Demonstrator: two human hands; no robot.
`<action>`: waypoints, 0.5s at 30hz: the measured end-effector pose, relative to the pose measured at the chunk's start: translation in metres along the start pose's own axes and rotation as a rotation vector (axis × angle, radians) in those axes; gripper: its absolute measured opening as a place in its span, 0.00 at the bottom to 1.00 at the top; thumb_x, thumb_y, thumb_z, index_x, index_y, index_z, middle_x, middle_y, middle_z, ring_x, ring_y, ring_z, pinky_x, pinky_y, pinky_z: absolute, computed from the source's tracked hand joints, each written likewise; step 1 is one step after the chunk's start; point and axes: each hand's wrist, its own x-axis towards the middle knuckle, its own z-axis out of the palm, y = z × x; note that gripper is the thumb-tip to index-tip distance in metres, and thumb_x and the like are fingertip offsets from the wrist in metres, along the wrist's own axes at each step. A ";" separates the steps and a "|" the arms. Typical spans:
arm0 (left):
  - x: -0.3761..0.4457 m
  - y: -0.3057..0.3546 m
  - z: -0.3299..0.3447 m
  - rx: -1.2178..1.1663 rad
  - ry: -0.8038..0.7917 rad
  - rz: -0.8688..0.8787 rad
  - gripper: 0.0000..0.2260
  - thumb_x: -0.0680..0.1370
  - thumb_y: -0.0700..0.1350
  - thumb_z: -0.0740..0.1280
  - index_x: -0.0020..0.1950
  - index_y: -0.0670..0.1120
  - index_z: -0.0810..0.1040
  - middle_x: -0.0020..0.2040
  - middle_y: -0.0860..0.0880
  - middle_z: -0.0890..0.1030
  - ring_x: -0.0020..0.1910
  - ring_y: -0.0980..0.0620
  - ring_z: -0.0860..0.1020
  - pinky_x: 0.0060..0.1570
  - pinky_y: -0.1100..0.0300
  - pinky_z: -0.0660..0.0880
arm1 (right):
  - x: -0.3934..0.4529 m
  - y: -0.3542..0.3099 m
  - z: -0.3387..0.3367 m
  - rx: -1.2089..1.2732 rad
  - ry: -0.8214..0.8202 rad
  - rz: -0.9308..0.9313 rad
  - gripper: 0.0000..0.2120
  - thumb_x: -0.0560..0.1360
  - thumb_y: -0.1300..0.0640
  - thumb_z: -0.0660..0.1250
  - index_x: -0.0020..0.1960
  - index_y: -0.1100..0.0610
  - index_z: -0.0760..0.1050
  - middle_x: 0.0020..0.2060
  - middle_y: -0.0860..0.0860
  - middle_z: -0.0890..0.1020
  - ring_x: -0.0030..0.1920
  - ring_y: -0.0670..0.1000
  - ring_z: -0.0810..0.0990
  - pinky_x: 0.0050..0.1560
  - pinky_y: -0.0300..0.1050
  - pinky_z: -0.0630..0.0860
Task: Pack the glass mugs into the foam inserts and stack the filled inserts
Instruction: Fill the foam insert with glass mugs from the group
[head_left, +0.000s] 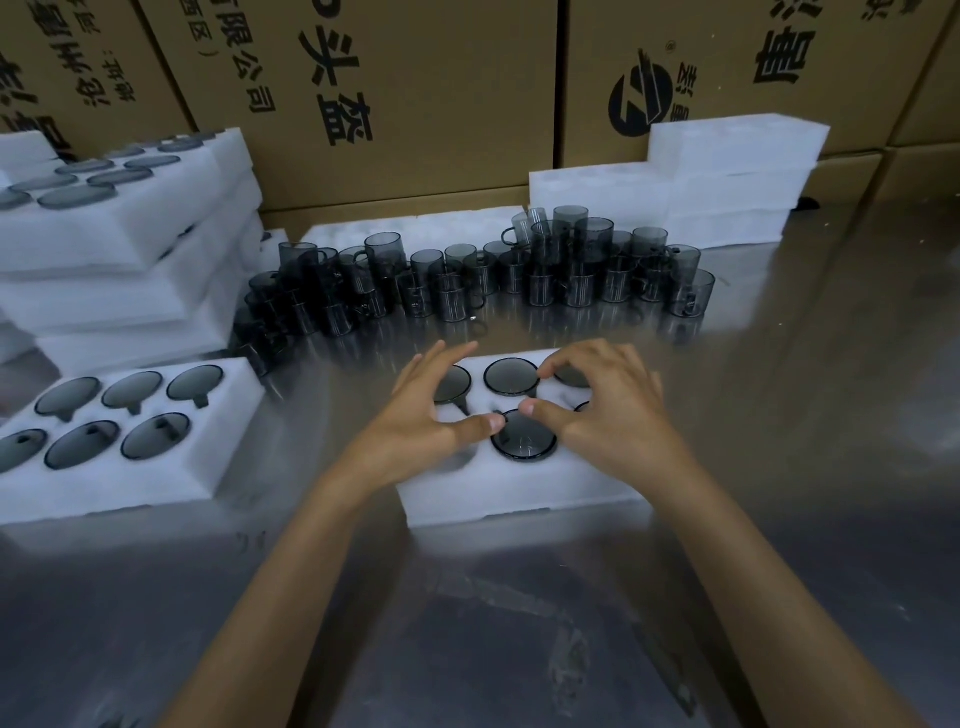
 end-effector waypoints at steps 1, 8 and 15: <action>0.000 -0.001 0.001 -0.019 0.021 0.019 0.35 0.72 0.52 0.76 0.75 0.63 0.64 0.81 0.55 0.54 0.80 0.57 0.48 0.78 0.52 0.51 | 0.000 0.000 0.000 -0.003 0.001 -0.003 0.13 0.70 0.41 0.74 0.51 0.43 0.77 0.53 0.38 0.72 0.63 0.46 0.65 0.54 0.43 0.54; 0.018 -0.017 -0.008 -0.242 0.183 0.089 0.24 0.75 0.49 0.75 0.69 0.59 0.74 0.70 0.57 0.73 0.72 0.56 0.69 0.70 0.61 0.66 | 0.002 0.003 -0.008 0.082 0.105 -0.082 0.11 0.75 0.42 0.70 0.51 0.48 0.80 0.55 0.42 0.77 0.60 0.46 0.68 0.59 0.45 0.61; 0.113 -0.056 -0.096 0.144 0.630 -0.174 0.25 0.77 0.39 0.66 0.75 0.42 0.68 0.74 0.38 0.66 0.72 0.39 0.67 0.72 0.49 0.65 | 0.011 0.028 -0.020 0.149 0.321 -0.020 0.07 0.79 0.51 0.67 0.50 0.54 0.82 0.49 0.45 0.80 0.58 0.51 0.74 0.59 0.47 0.67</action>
